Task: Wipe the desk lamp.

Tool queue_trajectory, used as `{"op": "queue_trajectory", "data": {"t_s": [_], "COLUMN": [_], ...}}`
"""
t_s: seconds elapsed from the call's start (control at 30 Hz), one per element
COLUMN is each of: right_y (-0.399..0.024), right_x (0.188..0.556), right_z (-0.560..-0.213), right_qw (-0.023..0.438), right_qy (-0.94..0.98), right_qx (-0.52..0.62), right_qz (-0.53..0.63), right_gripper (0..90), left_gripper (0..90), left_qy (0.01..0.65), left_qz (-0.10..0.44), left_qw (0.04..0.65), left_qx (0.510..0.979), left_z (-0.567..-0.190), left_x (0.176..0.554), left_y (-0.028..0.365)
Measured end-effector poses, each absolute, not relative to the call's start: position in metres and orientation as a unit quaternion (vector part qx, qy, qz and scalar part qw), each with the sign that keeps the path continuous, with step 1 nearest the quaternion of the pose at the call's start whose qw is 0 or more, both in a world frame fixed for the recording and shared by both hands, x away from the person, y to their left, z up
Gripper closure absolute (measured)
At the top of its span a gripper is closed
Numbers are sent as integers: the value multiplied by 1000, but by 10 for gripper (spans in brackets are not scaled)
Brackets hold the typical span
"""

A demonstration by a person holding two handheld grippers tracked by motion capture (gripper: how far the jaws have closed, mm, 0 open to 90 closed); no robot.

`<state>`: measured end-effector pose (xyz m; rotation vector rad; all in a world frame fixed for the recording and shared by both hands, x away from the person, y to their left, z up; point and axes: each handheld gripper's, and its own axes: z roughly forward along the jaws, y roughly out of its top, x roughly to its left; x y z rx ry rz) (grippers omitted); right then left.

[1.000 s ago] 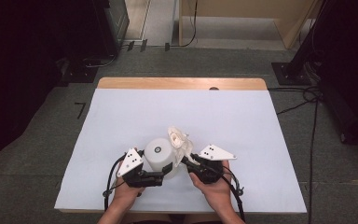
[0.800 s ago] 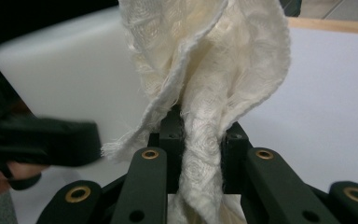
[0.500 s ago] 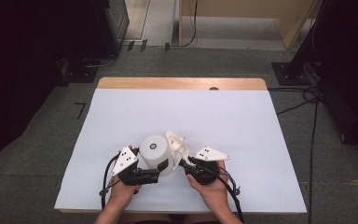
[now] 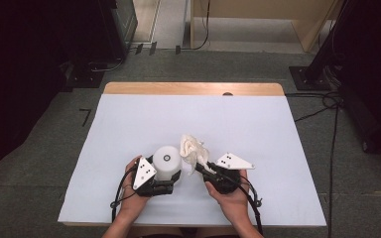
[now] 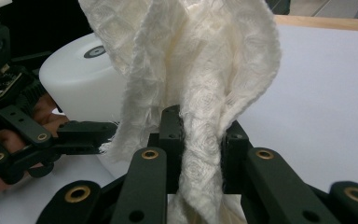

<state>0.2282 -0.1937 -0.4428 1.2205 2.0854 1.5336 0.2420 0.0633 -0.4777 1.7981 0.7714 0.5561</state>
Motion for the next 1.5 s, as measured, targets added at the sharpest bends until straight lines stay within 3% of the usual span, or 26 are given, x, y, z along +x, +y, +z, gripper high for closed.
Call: {"op": "queue_trajectory", "data": {"t_s": [0.27, 0.37, 0.67, 0.77, 0.87, 1.2, 1.5], "right_y": [-196, -195, -199, -198, -198, -196, -193], "right_x": [230, 231, 233, 233, 232, 227, 220], "right_z": [-447, -450, -453, -452, -451, -441, -427], "right_qw": [140, 137, 141, 142, 145, 147, 155], "right_qy": [722, 723, 722, 722, 723, 717, 712], "right_qx": [427, 430, 433, 433, 429, 419, 399], "right_qz": [526, 523, 521, 520, 521, 538, 556], "right_gripper": [762, 761, 761, 761, 761, 761, 762], "left_gripper": [74, 0, 13, 78, 81, 83, 83], "left_qy": [335, 374, 439, 435, 428, 362, 315], "left_qz": [234, 232, 259, 265, 261, 146, 121], "left_qw": [526, 514, 463, 464, 462, 567, 567], "left_qx": [746, 736, 725, 724, 732, 725, 751], "left_z": [-484, -483, -489, -488, -486, -459, -460], "left_x": [240, 236, 234, 233, 235, 235, 228], "left_y": [66, 60, 43, 42, 43, 59, 44]}}
